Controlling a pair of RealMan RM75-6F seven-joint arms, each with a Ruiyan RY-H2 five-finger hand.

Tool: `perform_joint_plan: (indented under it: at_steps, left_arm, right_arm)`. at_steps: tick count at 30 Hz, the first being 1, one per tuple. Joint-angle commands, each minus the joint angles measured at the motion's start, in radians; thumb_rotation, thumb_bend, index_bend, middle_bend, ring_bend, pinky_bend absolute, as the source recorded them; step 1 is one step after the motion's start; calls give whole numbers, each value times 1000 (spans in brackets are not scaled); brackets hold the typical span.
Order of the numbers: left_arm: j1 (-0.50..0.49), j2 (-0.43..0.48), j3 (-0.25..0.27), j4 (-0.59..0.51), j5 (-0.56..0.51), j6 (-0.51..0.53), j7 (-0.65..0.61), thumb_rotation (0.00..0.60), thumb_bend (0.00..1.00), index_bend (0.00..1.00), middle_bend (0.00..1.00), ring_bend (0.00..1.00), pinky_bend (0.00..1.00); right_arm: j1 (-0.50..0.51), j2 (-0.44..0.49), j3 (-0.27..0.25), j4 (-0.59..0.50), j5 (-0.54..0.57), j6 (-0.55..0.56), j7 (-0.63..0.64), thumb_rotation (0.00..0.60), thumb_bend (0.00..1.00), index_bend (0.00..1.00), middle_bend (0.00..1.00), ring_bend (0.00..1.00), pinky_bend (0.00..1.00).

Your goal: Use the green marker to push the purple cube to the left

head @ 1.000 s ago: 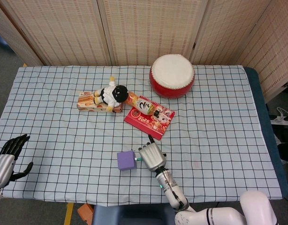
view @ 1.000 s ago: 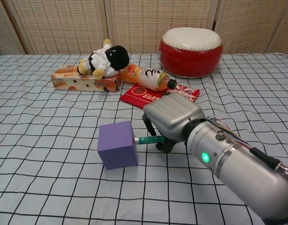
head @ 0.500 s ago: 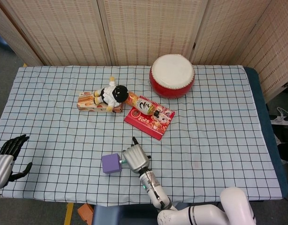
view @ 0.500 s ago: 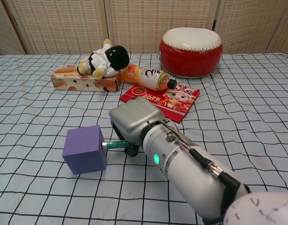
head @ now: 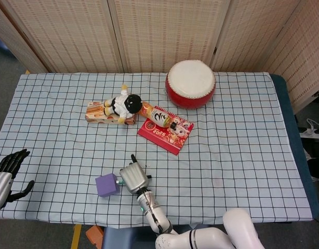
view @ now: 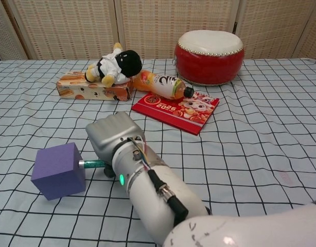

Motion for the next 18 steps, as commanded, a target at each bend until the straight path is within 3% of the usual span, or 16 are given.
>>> perform_joint_plan:
  at_steps: [1, 6, 9, 18]
  left_arm:
    - [0, 1, 0, 1, -1, -1, -4, 600, 408, 0, 0, 0, 55]
    - [2, 3, -2, 2, -3, 3, -10, 600, 408, 0, 0, 0, 55]
    - [5, 4, -3, 2, -1, 11, -12, 600, 408, 0, 0, 0, 55]
    - [11, -1, 0, -10, 5, 21, 26, 600, 408, 0, 0, 0, 55]
  right_arm:
    - [48, -6, 7, 22, 28, -9, 17, 600, 433, 930, 792, 464, 129]
    - [105, -6, -11, 36, 62, 20, 47, 600, 434, 930, 792, 465, 129]
    - [83, 13, -29, 6, 39, 68, 51, 600, 434, 930, 792, 465, 129]
    - [-130, 327, -218, -315, -70, 269, 84, 600, 433, 929, 792, 465, 129]
